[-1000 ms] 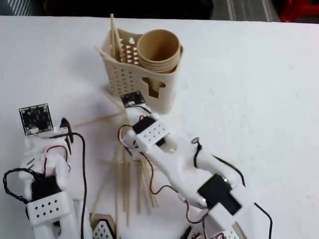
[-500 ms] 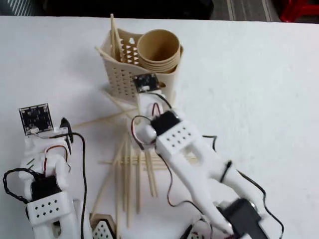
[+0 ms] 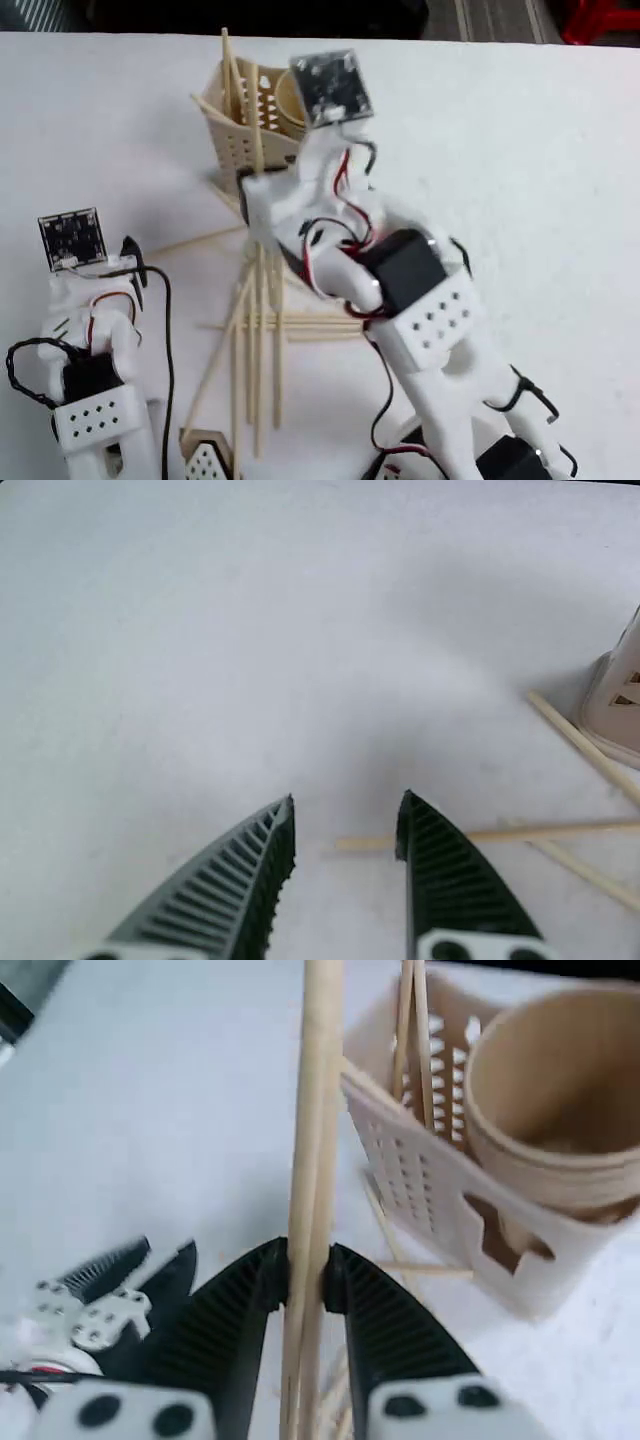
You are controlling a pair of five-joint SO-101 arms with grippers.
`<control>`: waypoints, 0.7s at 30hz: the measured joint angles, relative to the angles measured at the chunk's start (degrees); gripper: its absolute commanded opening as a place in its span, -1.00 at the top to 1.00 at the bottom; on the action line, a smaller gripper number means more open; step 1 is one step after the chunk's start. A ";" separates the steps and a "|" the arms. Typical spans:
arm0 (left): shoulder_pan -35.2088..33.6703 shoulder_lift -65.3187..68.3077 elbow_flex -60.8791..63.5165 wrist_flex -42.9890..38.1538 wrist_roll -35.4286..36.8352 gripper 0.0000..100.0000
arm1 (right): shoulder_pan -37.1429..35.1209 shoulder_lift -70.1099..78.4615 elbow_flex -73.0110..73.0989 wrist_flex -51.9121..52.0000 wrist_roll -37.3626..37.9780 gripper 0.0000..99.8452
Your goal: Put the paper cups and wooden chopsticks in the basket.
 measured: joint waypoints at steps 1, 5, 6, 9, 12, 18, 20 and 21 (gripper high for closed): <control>0.00 0.00 0.00 0.00 0.00 0.65 | 0.00 0.88 -2.46 -1.05 0.62 0.97; 0.00 0.00 0.00 0.00 0.00 0.65 | 1.76 6.42 -10.46 -8.00 4.48 0.97; 0.00 0.00 0.00 0.00 0.00 0.65 | 2.55 8.00 -11.78 -10.46 5.36 0.97; 0.00 0.00 0.00 0.00 0.00 0.65 | 4.66 12.57 -14.59 -18.81 8.70 0.97; 0.00 0.00 0.00 0.00 0.00 0.65 | 6.15 16.70 -15.47 -28.04 12.22 0.97; 0.00 0.00 0.00 0.00 0.00 0.65 | 8.79 26.81 -15.56 -45.71 17.85 0.97; 0.00 0.00 0.00 0.00 0.00 0.65 | 9.14 30.07 -15.56 -48.53 18.73 0.97; 0.00 0.00 0.00 0.00 0.00 0.65 | 9.23 31.56 -15.56 -49.32 18.90 0.97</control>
